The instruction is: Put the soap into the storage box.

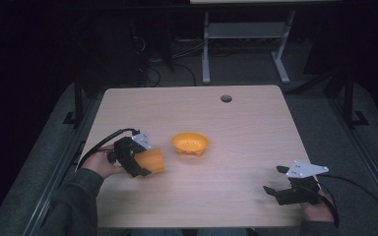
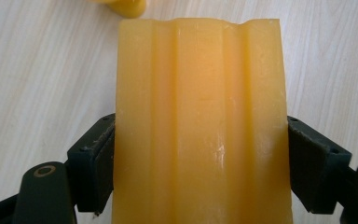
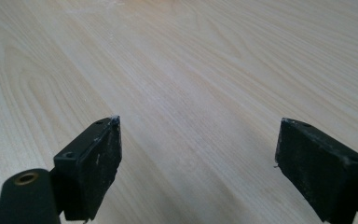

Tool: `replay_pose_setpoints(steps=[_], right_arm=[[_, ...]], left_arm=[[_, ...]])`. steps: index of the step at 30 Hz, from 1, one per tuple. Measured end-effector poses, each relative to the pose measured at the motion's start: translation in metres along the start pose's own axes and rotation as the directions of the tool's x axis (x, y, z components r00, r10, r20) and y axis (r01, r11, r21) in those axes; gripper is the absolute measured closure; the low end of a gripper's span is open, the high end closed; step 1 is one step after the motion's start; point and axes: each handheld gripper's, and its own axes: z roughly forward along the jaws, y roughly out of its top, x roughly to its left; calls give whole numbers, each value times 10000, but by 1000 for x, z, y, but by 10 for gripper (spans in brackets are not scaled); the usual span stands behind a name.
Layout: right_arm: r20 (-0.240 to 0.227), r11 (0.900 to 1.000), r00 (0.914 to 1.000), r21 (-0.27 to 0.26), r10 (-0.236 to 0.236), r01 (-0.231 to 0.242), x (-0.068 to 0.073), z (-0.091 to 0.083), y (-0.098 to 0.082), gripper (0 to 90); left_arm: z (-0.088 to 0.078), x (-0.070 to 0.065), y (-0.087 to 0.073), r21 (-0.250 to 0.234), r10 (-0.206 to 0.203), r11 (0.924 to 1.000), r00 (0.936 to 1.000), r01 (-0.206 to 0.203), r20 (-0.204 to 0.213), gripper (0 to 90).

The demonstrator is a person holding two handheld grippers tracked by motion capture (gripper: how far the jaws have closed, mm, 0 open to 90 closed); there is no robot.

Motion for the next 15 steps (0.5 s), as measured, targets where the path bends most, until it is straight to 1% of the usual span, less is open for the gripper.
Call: replay_pose_setpoints(steps=[1, 3, 4, 7, 10, 11, 13, 15], right_arm=[[-19, 10000, 10000, 6, 32, -32, 0, 0, 0, 139], [-23, 10000, 10000, -8, 39, -39, 0, -1, 0, 139], [-28, 10000, 10000, -22, 32, -32, 0, -1, 0, 139], [-34, 10000, 10000, -37, 33, -34, 0, -1, 0, 139], [-51, 10000, 10000, -26, 36, -36, 0, 0, 0, 139], [-51, 10000, 10000, -26, 36, -36, 0, 0, 0, 139], [-55, 10000, 10000, -39, 5, -5, 0, -1, 0, 139], [-69, 10000, 10000, -47, 37, -38, 0, -1, 0, 139]], left_arm=[[-1, 2, 4, 29, 18, 10000, 10000, -18, 49, 209], [-1, 3, 7, 48, 85, 10000, 10000, -86, 46, 209], [-1, 4, 11, 33, 173, 9998, 9998, -173, 44, 209], [-1, 6, 15, 30, 196, 9998, 9997, -196, 115, 209], [-1, 11, 24, 97, 340, 9994, 9993, -341, 138, 209], [-1, 11, 24, 97, 340, 9994, 9993, -341, 138, 209], [0, 14, 31, 99, 373, 9993, 9992, -374, 166, 209], [0, 15, 33, 122, 412, 9991, 9990, -414, 173, 209]])
